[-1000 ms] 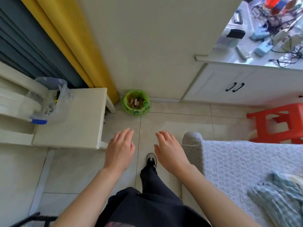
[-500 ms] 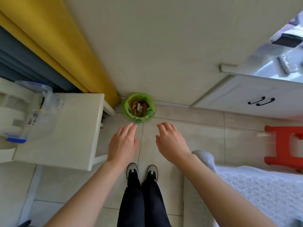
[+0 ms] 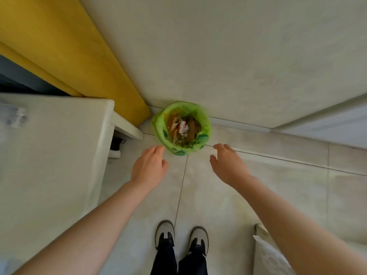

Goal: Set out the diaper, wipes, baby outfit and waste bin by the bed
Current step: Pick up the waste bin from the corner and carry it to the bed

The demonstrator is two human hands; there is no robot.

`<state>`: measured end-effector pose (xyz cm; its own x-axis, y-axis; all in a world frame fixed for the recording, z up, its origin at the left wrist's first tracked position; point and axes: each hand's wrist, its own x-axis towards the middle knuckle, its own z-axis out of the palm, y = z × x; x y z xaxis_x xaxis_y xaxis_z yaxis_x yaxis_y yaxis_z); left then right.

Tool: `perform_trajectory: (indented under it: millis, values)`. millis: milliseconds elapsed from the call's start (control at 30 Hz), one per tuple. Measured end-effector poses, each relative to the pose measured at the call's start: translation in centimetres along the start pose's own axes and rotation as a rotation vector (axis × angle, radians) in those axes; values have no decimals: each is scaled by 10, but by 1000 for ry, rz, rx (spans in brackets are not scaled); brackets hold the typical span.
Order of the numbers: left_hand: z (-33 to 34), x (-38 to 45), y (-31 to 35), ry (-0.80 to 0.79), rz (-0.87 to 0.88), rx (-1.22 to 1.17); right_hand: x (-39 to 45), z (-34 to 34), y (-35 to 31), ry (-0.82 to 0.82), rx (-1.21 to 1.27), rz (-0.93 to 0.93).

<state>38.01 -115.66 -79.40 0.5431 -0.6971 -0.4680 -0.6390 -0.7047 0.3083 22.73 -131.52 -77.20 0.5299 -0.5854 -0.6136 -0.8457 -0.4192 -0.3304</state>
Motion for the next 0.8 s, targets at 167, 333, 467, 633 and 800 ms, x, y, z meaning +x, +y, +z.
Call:
perform_trajectory:
  millis: [167, 333, 467, 633, 800]
  values:
    - [55, 73, -32, -108, -80, -30, 79, 50, 26, 1, -47, 6]
    - [88, 143, -42, 117, -218, -326, 138, 90, 43, 58, -157, -120]
    - [108, 183, -52, 134, -300, -373, 172, 109, 44, 86, -18, -51]
    - [121, 206, -59, 71, -376, -445, 200, 113, 32, 95, 478, 256]
    - [130, 202, -61, 81, -442, -557, 208, 115, 41, 105, 676, 383]
